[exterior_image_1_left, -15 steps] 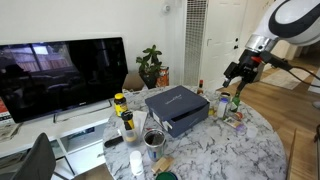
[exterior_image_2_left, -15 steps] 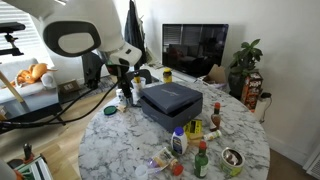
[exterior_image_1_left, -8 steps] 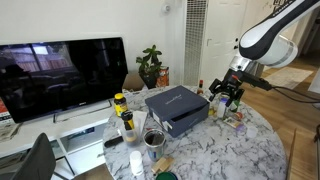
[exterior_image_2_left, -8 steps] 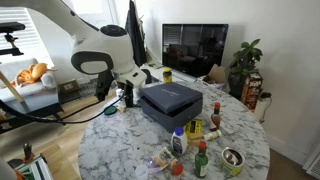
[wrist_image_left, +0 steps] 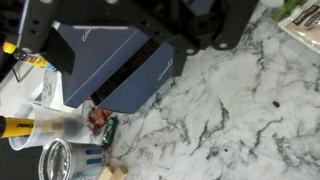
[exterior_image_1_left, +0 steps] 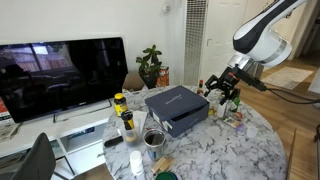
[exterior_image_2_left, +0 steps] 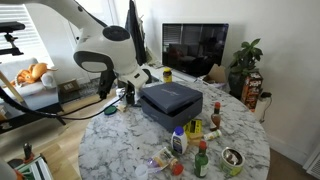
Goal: Pick up the blue box lid and place it upside down on the table
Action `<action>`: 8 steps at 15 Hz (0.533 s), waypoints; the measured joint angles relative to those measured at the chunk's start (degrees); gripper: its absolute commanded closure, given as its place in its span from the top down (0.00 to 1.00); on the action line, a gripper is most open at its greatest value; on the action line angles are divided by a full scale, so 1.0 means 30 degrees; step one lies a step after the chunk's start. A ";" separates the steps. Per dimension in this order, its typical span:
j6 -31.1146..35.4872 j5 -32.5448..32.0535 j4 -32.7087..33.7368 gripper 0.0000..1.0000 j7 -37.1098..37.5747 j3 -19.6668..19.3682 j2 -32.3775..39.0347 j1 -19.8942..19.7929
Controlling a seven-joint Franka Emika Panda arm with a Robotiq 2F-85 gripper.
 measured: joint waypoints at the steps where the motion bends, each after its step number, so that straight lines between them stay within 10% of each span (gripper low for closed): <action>1: 0.0001 0.1468 0.0265 1.00 -0.1131 -0.0074 0.0274 0.0140; 8: 0.0343 0.7970 0.2177 1.00 -0.7800 0.0023 0.3661 0.0349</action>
